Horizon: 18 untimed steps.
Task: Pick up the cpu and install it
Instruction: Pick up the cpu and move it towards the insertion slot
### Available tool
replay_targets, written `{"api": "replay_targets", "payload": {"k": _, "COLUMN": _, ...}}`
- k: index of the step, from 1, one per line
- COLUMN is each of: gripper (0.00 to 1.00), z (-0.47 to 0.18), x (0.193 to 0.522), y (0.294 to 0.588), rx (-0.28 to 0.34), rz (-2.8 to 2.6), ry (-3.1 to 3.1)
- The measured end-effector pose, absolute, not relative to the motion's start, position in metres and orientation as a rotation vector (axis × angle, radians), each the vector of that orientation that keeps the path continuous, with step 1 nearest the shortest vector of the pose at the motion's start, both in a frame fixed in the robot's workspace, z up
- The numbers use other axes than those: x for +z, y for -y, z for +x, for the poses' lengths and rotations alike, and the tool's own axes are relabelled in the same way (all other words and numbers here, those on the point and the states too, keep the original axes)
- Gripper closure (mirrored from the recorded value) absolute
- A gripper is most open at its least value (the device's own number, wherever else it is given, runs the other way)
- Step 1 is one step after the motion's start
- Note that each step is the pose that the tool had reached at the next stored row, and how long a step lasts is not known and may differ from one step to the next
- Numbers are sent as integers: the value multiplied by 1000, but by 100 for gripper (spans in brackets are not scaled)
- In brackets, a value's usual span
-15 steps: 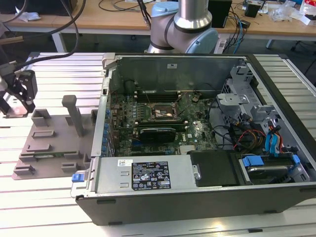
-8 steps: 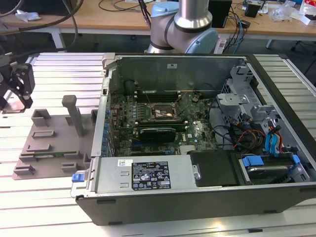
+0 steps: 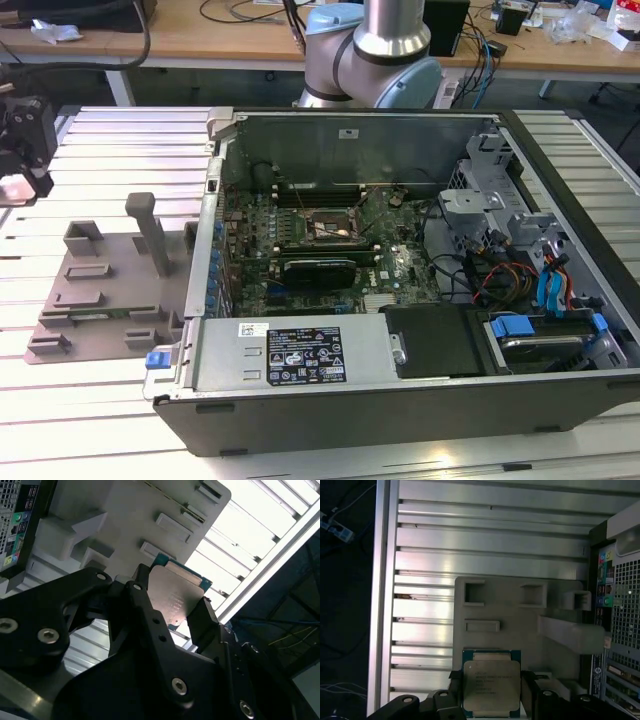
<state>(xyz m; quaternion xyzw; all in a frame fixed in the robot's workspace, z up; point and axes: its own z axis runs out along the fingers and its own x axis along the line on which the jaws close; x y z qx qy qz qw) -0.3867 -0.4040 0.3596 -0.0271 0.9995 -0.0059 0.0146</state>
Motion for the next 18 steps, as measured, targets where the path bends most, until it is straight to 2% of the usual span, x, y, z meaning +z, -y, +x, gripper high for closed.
{"api": "replay_targets", "payload": {"k": 13, "gripper": 45, "z": -387, "x": 387, "y": 403, "rx": -23, "rz": -84, "ry": -3111}}
{"api": "replay_targets", "payload": {"k": 18, "gripper": 45, "z": -387, "x": 388, "y": 403, "rx": -20, "rz": -84, "ry": -3111}}
